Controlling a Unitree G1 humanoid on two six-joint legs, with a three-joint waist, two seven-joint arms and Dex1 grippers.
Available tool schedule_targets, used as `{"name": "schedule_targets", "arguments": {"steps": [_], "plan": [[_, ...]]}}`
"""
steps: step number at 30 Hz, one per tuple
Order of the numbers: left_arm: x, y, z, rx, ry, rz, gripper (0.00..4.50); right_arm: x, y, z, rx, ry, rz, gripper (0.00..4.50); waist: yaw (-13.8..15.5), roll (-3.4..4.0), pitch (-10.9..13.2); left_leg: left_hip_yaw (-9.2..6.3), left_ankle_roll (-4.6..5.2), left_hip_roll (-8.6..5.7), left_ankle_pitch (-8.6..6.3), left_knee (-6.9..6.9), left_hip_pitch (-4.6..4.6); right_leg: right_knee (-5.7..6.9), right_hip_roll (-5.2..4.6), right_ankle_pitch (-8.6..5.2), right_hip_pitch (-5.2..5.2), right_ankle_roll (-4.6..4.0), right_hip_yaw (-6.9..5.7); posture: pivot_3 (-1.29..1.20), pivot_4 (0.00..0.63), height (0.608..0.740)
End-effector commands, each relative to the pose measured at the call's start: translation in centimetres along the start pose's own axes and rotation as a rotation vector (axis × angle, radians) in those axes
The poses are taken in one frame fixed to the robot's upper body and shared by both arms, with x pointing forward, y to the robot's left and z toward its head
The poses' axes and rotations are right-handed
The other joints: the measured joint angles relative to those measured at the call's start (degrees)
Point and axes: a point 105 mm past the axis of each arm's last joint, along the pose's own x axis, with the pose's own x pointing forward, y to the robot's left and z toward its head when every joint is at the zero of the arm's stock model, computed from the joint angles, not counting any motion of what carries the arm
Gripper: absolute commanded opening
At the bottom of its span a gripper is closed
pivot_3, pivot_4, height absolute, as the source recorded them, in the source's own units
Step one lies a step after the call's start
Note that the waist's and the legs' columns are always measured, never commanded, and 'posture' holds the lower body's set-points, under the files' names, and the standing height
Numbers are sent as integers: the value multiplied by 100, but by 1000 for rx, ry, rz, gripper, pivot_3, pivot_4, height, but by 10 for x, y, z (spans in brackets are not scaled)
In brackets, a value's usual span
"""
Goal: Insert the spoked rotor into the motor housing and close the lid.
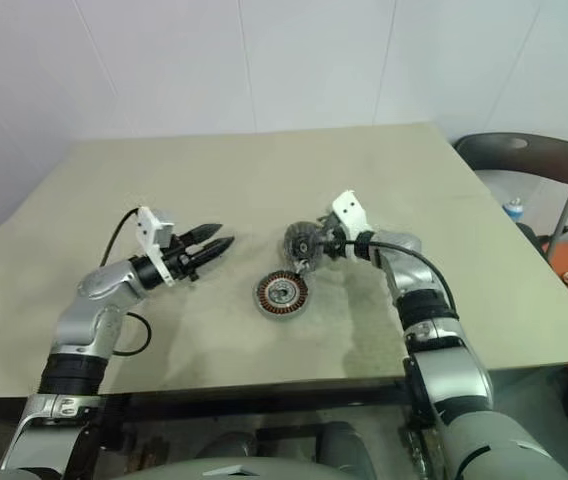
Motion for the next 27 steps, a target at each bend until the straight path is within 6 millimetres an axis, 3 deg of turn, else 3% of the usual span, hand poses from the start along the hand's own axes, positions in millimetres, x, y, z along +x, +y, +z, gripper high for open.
{"name": "schedule_targets", "arguments": {"steps": [1,8,10,14,20,24,27], "plan": [[-12,13,14,22,-49,73,2318,-17,9,15,-46,4,112,3138,20,0,0,0,0,-1,0,0,0,-1,-1,0,1,0,-1,0,0,740],[-20,13,4,-8,-49,116,2318,-39,-55,4,-64,39,-253,3138,5,-1,0,2,4,-4,-3,6,11,-3,-2,0,18,0,-5,0,0,740],[-20,13,3,-14,-50,121,2318,-42,-66,-2,-123,62,-341,3138,11,-1,0,3,2,0,-2,4,12,-2,-1,1,17,0,-4,0,0,740],[-19,12,0,-19,-47,123,2318,-46,-76,1,-71,6,-418,3138,7,-1,0,3,2,2,-2,2,10,-4,-1,1,15,-1,-1,0,0,740],[-20,13,-4,-22,-34,126,2318,-56,-78,9,149,-97,-340,3138,5,-1,0,4,4,0,-2,3,9,-7,-1,1,16,0,1,0,0,740],[-19,13,-4,-29,-40,133,2318,-74,-85,51,544,-375,-215,3138,9,1,1,4,4,1,-3,4,8,-7,-1,1,17,-1,0,0,0,740],[-19,13,-3,-32,-42,132,2318,-79,-54,81,605,-433,50,3138,18,1,1,2,6,3,-4,2,8,-8,-1,1,17,-1,-1,0,0,740]]}}
